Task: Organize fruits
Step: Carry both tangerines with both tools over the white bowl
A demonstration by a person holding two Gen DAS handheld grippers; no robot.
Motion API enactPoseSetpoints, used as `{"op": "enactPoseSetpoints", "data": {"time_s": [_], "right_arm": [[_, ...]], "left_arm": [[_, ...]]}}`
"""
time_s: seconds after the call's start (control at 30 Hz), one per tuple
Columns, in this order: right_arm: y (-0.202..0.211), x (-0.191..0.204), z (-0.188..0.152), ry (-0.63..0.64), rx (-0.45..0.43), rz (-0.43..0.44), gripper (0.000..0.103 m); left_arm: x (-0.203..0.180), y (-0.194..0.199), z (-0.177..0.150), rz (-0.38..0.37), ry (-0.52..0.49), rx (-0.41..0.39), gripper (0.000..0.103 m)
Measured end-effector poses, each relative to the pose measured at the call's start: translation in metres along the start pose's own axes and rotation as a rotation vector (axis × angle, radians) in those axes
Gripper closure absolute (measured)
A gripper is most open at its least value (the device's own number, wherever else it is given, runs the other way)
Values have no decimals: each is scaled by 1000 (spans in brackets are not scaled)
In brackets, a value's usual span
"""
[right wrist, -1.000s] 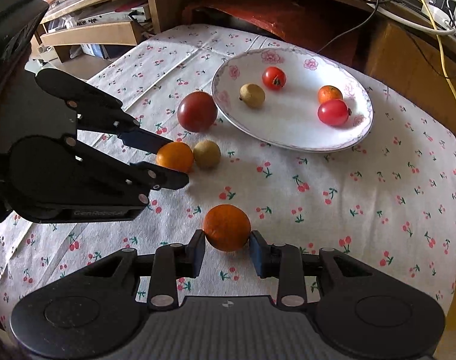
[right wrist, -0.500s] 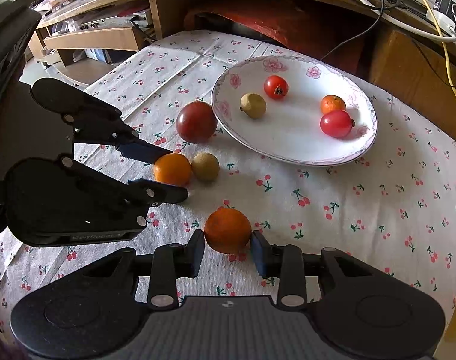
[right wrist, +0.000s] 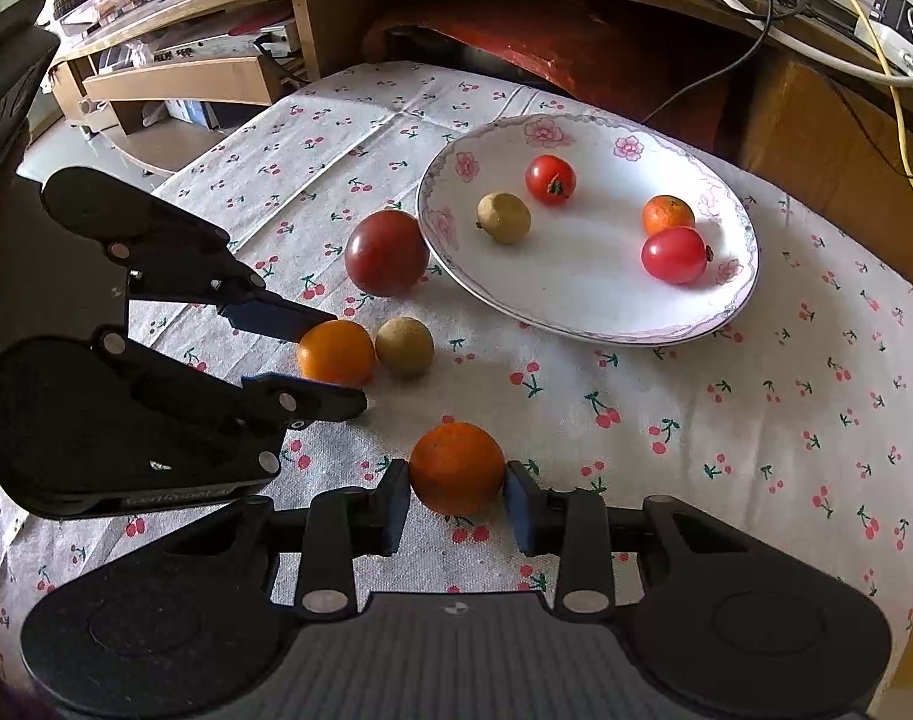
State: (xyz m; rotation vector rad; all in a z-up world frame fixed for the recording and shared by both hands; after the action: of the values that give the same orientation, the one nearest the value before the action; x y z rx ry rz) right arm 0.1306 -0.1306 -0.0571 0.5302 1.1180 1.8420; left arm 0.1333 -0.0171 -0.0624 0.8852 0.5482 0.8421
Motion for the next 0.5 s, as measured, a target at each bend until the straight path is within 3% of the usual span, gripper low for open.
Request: {"op": "enactPoseSetpoints", "data": {"time_s": [0.5], "right_arm": [[9,3,5,24,-24,-24,75]], "left_arm": [[-7,8,5,13,-22,-12,66]]}}
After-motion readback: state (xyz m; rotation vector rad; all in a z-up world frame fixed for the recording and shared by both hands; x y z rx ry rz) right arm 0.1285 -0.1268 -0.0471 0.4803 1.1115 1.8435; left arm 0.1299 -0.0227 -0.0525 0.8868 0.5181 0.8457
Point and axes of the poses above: each gripper's, at about its wrist camera, not at the fingertips, and y roughly against the way its jaws point, x to its left, z to its top, the point moved 3 cm from there along -y, roughly the way its jaws point, and after that the axes turned 8 degrees about -z, right-handed, at the moved point
